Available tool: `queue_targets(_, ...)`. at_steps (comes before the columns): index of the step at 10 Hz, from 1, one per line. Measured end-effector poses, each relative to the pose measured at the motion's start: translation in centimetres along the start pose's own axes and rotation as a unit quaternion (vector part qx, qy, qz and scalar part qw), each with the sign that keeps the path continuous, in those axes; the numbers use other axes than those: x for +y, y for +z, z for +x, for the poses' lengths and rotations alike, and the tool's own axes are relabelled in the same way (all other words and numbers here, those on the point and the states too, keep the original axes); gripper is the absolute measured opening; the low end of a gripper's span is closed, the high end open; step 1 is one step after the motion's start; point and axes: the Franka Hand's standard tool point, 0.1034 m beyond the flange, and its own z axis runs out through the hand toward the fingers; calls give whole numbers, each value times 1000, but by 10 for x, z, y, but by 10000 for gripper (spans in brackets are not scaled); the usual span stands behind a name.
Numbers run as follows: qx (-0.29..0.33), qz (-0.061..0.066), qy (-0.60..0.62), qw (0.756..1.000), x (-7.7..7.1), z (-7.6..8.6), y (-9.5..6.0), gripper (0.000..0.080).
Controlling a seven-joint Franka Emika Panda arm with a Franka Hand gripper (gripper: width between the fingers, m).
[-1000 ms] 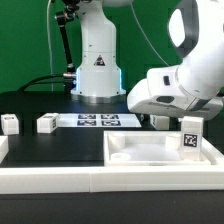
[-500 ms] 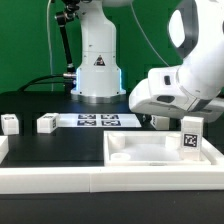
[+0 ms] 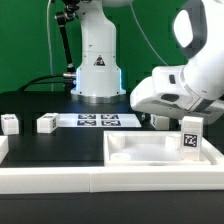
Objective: Assemble square table
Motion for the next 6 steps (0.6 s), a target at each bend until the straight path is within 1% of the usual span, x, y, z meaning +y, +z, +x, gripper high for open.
queue_targets(1, 0, 3, 3, 1000, 3, 1, 0, 649)
queue_targets(2, 3, 10, 7, 1000, 7, 4, 0, 649)
queue_targets(3, 3, 9, 9, 1000, 8, 4, 0, 649)
queue_targets(4, 4, 15, 7, 1000, 8, 5, -1, 649)
queue_targets(5, 8, 56, 7, 998, 10, 9, -3, 649)
queue_targets(6, 8, 88, 16, 996, 16, 11, -3, 649)
